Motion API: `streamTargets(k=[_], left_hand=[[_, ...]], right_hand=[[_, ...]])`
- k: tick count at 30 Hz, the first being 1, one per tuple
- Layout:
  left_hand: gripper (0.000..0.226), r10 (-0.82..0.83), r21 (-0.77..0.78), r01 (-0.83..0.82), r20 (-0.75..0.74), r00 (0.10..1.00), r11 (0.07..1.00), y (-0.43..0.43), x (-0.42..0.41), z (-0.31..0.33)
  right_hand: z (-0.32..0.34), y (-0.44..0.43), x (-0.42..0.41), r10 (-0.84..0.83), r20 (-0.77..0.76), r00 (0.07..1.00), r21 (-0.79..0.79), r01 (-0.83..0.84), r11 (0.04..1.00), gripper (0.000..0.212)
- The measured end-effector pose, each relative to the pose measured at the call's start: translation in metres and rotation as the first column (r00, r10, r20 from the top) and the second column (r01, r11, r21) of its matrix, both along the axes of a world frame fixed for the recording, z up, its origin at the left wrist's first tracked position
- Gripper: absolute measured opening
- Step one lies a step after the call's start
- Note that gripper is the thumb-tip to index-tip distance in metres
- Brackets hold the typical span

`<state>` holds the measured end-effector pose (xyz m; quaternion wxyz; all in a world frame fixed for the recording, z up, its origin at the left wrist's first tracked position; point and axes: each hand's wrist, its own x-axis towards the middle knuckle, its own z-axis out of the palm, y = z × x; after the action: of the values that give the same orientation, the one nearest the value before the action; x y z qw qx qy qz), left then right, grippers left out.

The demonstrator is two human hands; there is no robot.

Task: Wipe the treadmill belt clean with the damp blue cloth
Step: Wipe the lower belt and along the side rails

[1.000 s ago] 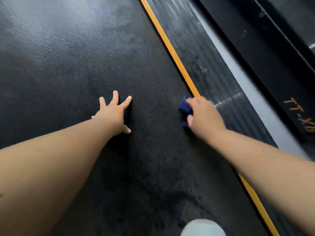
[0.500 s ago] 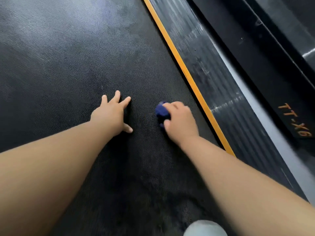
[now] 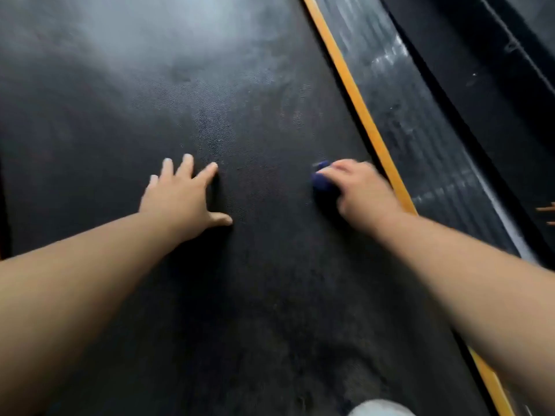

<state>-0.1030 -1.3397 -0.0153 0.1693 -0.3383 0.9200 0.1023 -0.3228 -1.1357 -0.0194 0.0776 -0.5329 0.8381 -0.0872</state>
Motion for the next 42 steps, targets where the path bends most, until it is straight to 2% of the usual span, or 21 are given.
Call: streamTargets(k=[2,3,5,7,9,11,12,13,14,16,18,19,22,24,26,30,31,35,39,40,42], left_hand=[[0.110,0.092,0.066,-0.090,-0.041,0.995,0.994,-0.011,0.016,-0.002],[0.111,0.100,0.089,-0.094,-0.060,0.993,0.992,-0.014,0.021,-0.004],[0.115,0.073,0.108,-0.066,-0.068,0.995,0.992,-0.017,0.026,-0.005],[0.118,0.054,0.125,-0.048,-0.043,0.998,0.991,-0.019,0.026,-0.004],[0.118,0.034,0.120,-0.031,-0.018,0.999,0.992,-0.020,0.024,-0.004],[0.115,0.030,0.111,-0.029,-0.010,1.000,0.993,-0.020,0.021,-0.006],[0.115,0.034,0.119,-0.032,-0.011,0.999,0.992,-0.021,0.020,-0.007],[0.116,0.040,0.131,-0.038,-0.012,0.999,0.991,-0.020,0.019,-0.008],[0.118,0.047,0.143,-0.045,-0.014,0.999,0.989,-0.020,0.020,-0.009],[0.120,0.052,0.159,-0.048,-0.019,0.998,0.986,-0.021,0.021,-0.011],[0.120,0.053,0.162,-0.047,-0.032,0.998,0.986,-0.021,0.021,-0.011],[0.120,0.054,0.163,-0.048,-0.033,0.998,0.986,-0.021,0.021,-0.011],[0.120,0.050,0.146,-0.046,-0.024,0.998,0.988,-0.022,0.020,-0.011],[0.120,0.048,0.140,-0.045,-0.014,0.999,0.989,-0.021,0.019,-0.011],[0.120,0.046,0.149,-0.043,-0.012,0.999,0.988,-0.021,0.019,-0.012],[0.121,0.048,0.163,-0.043,-0.023,0.999,0.986,-0.023,0.020,-0.011],[0.121,0.043,0.160,-0.040,-0.016,0.999,0.986,-0.022,0.020,-0.010],[0.123,0.023,0.143,-0.031,0.061,0.998,0.989,-0.021,0.017,-0.002],[0.127,0.023,0.118,-0.048,0.205,0.978,0.992,-0.011,0.000,0.011],[0.125,0.020,0.116,-0.046,0.211,0.977,0.992,-0.005,-0.007,0.014],[0.121,-0.034,0.135,0.012,0.167,0.985,0.991,0.013,-0.024,0.018]], right_hand=[[0.002,0.010,-0.024,-0.260,-0.062,0.964,0.067,0.264,0.962,0.042],[-0.002,0.007,-0.026,-0.327,-0.100,0.940,0.097,0.336,0.937,0.040],[-0.001,-0.014,-0.008,-0.351,-0.106,0.930,0.097,0.361,0.928,0.037],[-0.002,-0.039,0.029,-0.291,-0.023,0.957,0.053,0.291,0.955,0.038],[-0.007,-0.059,0.076,-0.064,0.110,0.992,-0.040,0.069,0.997,0.038],[-0.011,-0.070,0.112,0.245,0.207,0.947,-0.054,-0.239,0.970,0.043],[-0.013,-0.075,0.113,0.343,0.208,0.916,-0.052,-0.339,0.939,0.045],[-0.014,-0.081,0.101,0.366,0.181,0.913,-0.061,-0.361,0.931,0.047],[-0.014,-0.087,0.084,0.313,0.143,0.939,-0.066,-0.306,0.950,0.047],[-0.005,-0.097,0.045,0.054,0.075,0.996,-0.032,-0.052,0.998,0.047],[0.003,-0.113,0.023,-0.178,0.035,0.983,0.050,0.177,0.983,0.046],[0.006,-0.123,0.030,-0.187,0.031,0.982,0.076,0.184,0.980,0.043],[0.000,-0.145,0.085,0.124,0.103,0.987,0.067,-0.131,0.989,0.041],[-0.007,-0.149,0.099,0.226,0.142,0.964,0.050,-0.235,0.971,0.044],[-0.005,-0.161,0.081,0.184,0.100,0.978,0.045,-0.189,0.981,0.048],[0.008,-0.169,0.033,-0.134,-0.012,0.991,0.143,0.135,0.981,0.045],[0.011,-0.166,0.032,-0.165,-0.036,0.986,0.185,0.169,0.968,0.043],[0.018,-0.138,0.082,0.016,-0.009,1.000,0.281,-0.013,0.960,0.046],[0.013,-0.088,0.104,0.210,0.135,0.968,0.219,-0.236,0.947,0.041],[0.013,-0.077,0.090,0.205,0.132,0.970,0.214,-0.230,0.950,0.041],[0.016,-0.051,0.051,0.020,0.063,0.998,0.260,-0.036,0.965,0.042]])
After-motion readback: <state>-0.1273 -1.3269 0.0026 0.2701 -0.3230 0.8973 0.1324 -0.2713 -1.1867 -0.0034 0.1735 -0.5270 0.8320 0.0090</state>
